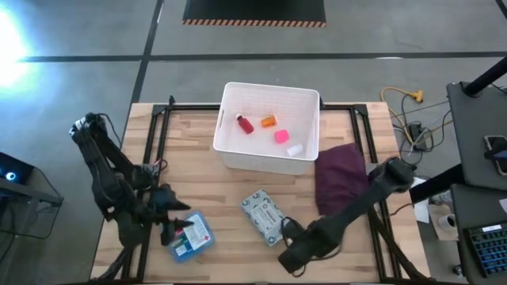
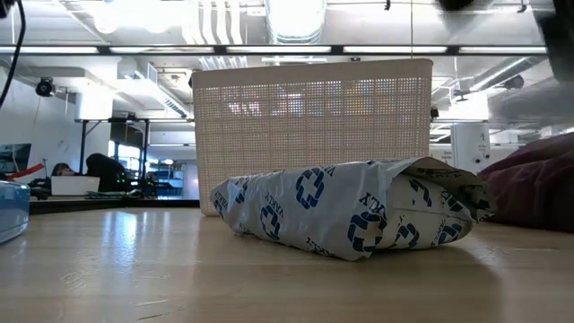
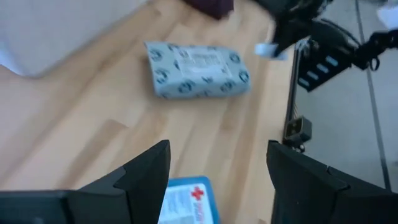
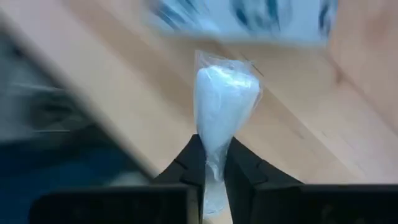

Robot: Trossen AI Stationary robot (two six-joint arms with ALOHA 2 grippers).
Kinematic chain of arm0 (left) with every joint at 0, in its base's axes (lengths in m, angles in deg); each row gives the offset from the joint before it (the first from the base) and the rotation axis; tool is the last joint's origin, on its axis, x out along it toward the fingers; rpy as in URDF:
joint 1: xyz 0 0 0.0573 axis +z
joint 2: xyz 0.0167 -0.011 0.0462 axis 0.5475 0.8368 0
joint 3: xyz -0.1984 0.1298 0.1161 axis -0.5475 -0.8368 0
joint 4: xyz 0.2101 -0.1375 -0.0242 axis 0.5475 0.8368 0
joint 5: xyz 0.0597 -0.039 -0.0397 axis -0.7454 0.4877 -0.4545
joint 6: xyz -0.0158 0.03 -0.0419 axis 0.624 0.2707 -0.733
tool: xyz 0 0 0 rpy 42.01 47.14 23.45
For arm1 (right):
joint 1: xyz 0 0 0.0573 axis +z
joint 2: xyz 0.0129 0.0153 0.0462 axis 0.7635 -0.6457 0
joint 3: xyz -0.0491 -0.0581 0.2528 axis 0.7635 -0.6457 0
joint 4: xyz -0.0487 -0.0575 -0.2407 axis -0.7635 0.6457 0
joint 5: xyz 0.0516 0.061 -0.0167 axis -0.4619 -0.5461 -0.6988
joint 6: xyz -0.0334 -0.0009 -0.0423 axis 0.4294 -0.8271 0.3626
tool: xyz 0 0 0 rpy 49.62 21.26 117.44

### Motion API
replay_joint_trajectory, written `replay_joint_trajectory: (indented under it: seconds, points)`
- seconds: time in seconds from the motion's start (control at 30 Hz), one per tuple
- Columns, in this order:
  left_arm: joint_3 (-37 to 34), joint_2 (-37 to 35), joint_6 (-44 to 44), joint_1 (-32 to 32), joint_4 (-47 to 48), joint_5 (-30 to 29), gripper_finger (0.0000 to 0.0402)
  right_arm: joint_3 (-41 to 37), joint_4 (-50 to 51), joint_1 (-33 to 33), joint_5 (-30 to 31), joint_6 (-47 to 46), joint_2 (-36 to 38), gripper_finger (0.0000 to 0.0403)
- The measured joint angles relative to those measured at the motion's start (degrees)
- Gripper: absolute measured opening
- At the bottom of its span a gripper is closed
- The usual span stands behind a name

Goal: Pick & place medical supplies in basket/bin
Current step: Put the white rolled gauze into the white container, then put the white mailer bag into the white container

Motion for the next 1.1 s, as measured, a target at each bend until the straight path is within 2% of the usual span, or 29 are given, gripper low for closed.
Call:
replay_joint_trajectory:
  seconds: [0.07,0.17,0.23,0.3,0.37,0.5,0.63,0.73,0.8,0.93,1.1]
  points:
    - [0.0,-2.42,-0.02,0.02,2.2,-1.57,0.0246,1.58,0.37,0.02,7.34,-0.63,5.05,0.0024]
    - [-0.06,-5.4,-0.02,0.02,4.4,-4.43,0.0246,4.32,1.39,-0.82,23.31,1.5,12.49,0.0034]
    - [-0.49,-6.92,-0.02,0.03,4.45,-6.78,0.0246,6.62,1.85,-2.72,33.89,7.21,16.59,0.0035]
    - [-0.98,-8.11,-0.02,0.27,4.56,-8.51,0.0246,8.8,1.93,-6.85,39.18,15.88,19.77,0.0035]
    - [-1.53,-9.01,-0.03,0.38,4.61,-9.41,0.0246,10.17,1.91,-13.14,37.72,24.63,21.94,0.0036]
    - [-1.92,-9.53,-0.23,1.62,4.59,-10.32,0.0246,11.47,4.27,-29.08,24.91,39.18,22.57,0.0052]
    - [-1.92,-9.26,-1.83,3.85,4.35,-10.38,0.0246,11.77,8.99,-42.58,15.35,46.41,21.7,0.0116]
    - [-1.92,-8.74,-3.61,5.34,4.23,-10.36,0.0246,11.66,11.71,-48.98,13.62,48.21,20.7,0.0176]
    - [-1.92,-8.32,-4.85,6.09,4.14,-10.35,0.0246,11.62,11.98,-51.03,13.31,49.72,20.6,0.0213]
    - [-1.92,-7.03,-5.62,6.75,4.02,-10.28,0.0246,11.64,11.69,-51.19,13.62,52.59,21.38,0.0271]
    - [-2.63,-5.67,-5.62,7.91,3.91,-9.24,0.0246,11.64,15.72,-44.37,13.99,58.5,22.02,0.031]
